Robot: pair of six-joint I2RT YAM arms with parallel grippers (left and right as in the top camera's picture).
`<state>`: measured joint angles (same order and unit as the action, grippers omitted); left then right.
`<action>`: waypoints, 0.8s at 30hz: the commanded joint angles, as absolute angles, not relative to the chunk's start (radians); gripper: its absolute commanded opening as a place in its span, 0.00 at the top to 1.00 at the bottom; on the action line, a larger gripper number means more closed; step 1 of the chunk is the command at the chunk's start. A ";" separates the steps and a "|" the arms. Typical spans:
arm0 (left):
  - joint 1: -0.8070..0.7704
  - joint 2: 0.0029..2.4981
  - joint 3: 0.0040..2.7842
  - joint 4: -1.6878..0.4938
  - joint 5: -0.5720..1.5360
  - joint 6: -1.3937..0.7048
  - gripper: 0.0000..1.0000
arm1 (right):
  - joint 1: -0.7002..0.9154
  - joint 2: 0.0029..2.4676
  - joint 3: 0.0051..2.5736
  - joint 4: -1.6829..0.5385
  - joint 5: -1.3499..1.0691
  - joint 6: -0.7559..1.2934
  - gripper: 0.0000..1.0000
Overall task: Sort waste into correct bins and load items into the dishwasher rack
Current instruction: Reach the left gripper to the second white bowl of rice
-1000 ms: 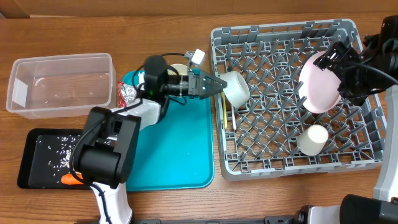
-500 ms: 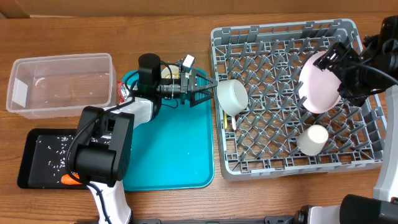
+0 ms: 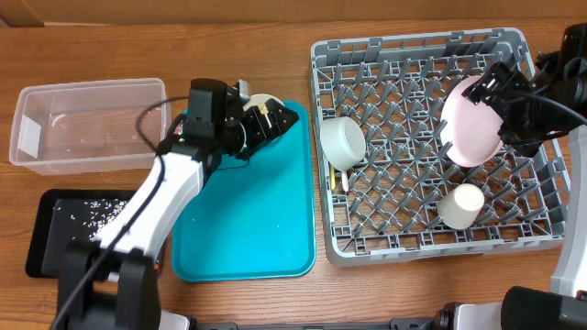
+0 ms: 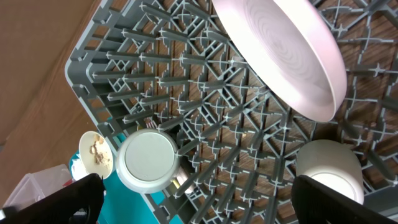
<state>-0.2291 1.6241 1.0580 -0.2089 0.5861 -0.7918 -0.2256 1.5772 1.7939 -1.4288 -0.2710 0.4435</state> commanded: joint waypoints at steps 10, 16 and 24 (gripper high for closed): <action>-0.229 1.626 1.063 -0.317 0.040 -0.471 0.33 | -0.226 1.565 1.813 -1.427 -0.263 0.437 0.00; -0.257 1.655 1.063 -0.308 0.045 -0.419 0.30 | -0.226 1.565 1.813 -1.427 -0.263 0.437 0.00; -0.274 1.737 1.063 -0.284 0.012 -0.517 0.28 | -0.226 1.565 1.813 -1.427 -0.263 0.437 0.00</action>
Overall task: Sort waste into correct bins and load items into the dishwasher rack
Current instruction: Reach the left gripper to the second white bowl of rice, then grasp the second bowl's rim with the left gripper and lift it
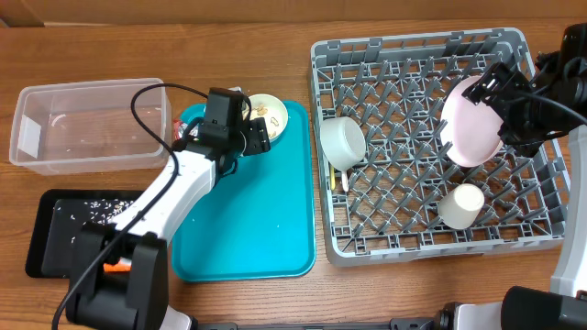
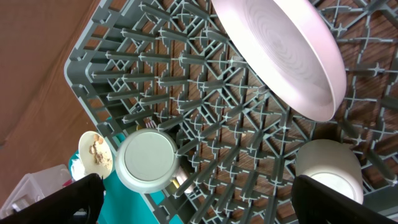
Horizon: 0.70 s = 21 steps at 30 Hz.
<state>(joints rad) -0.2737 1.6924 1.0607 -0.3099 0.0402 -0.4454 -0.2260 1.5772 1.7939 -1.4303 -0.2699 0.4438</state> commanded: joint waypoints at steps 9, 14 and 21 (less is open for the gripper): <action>-0.276 1.811 1.063 -0.212 0.006 -0.611 0.39 | -0.226 1.565 1.812 -1.428 -0.263 0.437 0.00; -0.276 1.826 1.063 -0.212 -0.012 -0.630 0.45 | -0.226 1.565 1.799 -1.423 -0.253 0.437 0.00; -0.276 1.826 1.063 -0.209 -0.088 -0.628 0.55 | -0.226 1.565 1.794 -1.428 -0.218 0.437 0.00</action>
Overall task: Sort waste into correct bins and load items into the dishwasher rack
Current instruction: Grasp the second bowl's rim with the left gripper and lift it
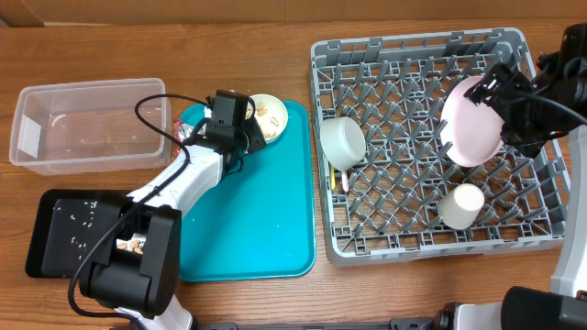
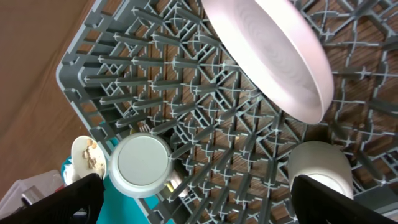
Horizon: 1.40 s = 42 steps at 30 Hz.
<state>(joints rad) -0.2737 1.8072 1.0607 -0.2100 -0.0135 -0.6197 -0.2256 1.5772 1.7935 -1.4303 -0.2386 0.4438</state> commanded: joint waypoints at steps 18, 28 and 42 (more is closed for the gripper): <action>-0.276 1.869 1.063 -0.204 -0.104 -0.628 0.70 | -0.226 1.565 1.794 -1.436 -0.218 0.437 0.00; -0.275 1.824 1.064 -0.253 -0.098 -0.580 0.96 | -0.226 1.565 1.794 -1.443 -0.218 0.437 0.00; -0.275 1.686 1.109 -0.702 -0.204 -0.452 0.44 | -0.226 1.565 1.794 -1.443 -0.218 0.437 0.00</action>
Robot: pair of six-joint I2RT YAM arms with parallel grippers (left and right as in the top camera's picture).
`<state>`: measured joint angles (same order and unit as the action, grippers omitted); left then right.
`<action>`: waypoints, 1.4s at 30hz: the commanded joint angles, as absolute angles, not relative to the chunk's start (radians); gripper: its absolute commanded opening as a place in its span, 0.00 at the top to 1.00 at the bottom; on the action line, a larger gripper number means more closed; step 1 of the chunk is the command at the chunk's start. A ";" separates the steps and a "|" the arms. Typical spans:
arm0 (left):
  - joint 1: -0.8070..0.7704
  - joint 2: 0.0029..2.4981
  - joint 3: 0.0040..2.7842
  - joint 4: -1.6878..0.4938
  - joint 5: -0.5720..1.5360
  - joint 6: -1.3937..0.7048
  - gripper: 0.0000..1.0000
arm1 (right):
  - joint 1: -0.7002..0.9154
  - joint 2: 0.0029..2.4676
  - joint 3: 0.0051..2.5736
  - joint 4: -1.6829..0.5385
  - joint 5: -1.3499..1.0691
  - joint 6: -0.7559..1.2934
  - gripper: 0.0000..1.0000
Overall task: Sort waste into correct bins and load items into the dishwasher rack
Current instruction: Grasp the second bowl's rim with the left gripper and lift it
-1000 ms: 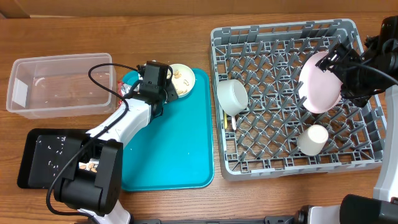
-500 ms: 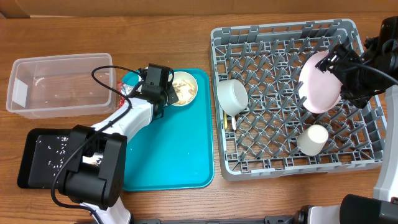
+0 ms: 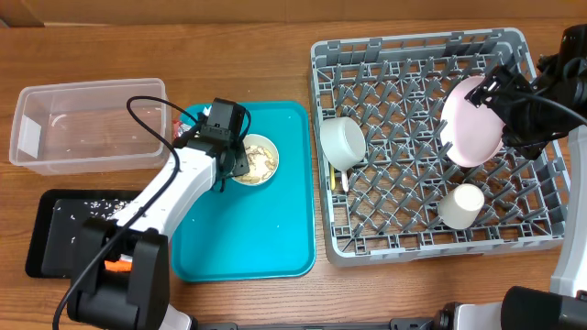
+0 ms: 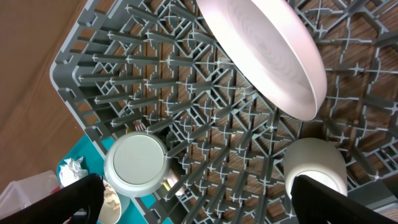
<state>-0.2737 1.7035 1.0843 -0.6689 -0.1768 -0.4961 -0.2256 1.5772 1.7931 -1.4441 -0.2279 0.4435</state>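
A small cream bowl (image 3: 256,160) holding food scraps sits on the teal tray (image 3: 275,229), in its far half. My left gripper (image 3: 234,158) is shut on the bowl's left rim. In the grey dishwasher rack (image 3: 408,240) are a pink plate (image 3: 472,124) standing on edge, a white cup (image 3: 341,142) and a second cup (image 3: 461,204). My right gripper (image 3: 512,105) hovers open over the plate. In the right wrist view the right gripper (image 4: 199,205) frames the rack (image 4: 186,81), with nothing between its black fingers (image 4: 78,199).
A clear plastic bin (image 3: 87,124) stands at the far left. A black tray (image 3: 55,243) flecked with white bits lies at the near left. Crumpled white paper (image 4: 71,169) lies on the teal tray's far left corner. Some cutlery rests in the rack beside the white cup.
The bowl was at the tray's far edge and is now nearer the tray's middle, with my left gripper still on its rim. The right arm has shifted only slightly.
My left gripper first covered the bowl at the tray's far edge. It then sat at the bowl's left rim there for two moments. Now bowl and gripper are together toward the tray's middle. The right gripper has stayed open over the pink plate.
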 commanded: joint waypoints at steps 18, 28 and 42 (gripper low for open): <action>-0.450 1.731 1.307 -0.780 0.043 -0.156 0.47 | -0.226 1.565 1.794 -1.439 -0.218 0.437 0.00; -0.484 1.908 1.303 -0.736 -0.028 -0.179 0.46 | -0.226 1.565 1.794 -1.439 -0.218 0.437 0.00; -0.484 1.914 1.303 -0.755 -0.027 -0.180 0.96 | -0.226 1.565 1.794 -1.448 -0.218 0.437 0.00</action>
<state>-0.4889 1.9114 1.3098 -0.7544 -0.0319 -0.1795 -0.2256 1.5772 1.7931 -1.4460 -0.2283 0.4435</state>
